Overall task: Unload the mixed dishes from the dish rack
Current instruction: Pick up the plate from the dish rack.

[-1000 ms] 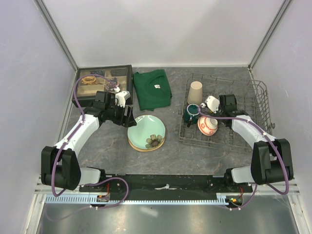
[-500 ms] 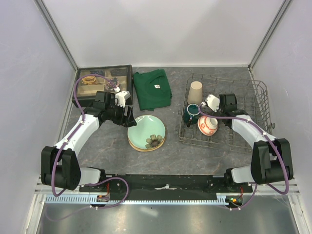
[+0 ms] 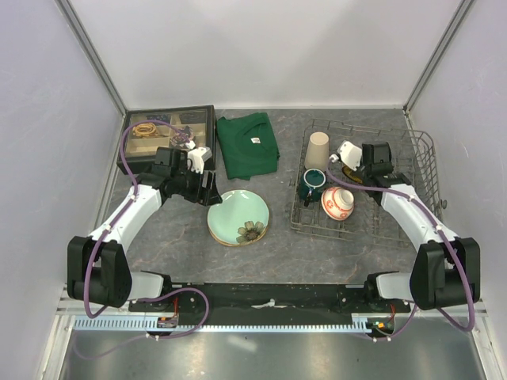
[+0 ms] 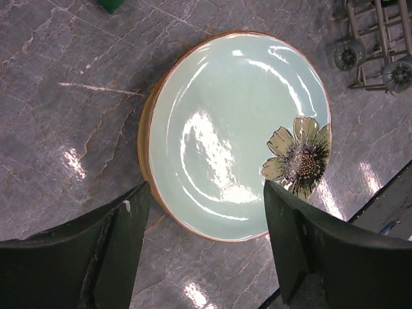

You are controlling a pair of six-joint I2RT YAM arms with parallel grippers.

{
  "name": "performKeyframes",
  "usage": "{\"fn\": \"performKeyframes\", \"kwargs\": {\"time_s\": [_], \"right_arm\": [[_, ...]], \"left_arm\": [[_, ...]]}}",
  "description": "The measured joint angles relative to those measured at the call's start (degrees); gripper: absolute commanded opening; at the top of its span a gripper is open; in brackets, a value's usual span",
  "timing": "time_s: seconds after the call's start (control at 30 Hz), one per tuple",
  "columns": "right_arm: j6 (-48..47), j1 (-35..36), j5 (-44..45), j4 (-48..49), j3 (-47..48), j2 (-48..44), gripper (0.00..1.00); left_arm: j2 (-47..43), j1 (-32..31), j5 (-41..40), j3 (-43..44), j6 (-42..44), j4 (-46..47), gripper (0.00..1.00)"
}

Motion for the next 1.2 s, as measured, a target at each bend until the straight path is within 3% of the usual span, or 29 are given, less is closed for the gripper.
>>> {"fn": "performKeyframes", "kwargs": {"time_s": [0.67, 1.0, 1.2], "right_arm": [[0.57, 0.00, -0.96, -0.07, -0.04, 2.80, 0.32], [1.64, 0.00, -1.99, 1.95, -0.57, 5.42, 0.15], [1.03, -0.07, -1.88, 2.29, -0.76, 5.22, 0.11]], "left_arm": [[0.24, 0.00, 0.00, 0.09, 0.00, 0.63, 0.77], [0.24, 0.00, 0.00, 0.09, 0.00, 0.63, 0.77], [0.24, 0.00, 0.00, 0.09, 0.00, 0.63, 0.77]]}}
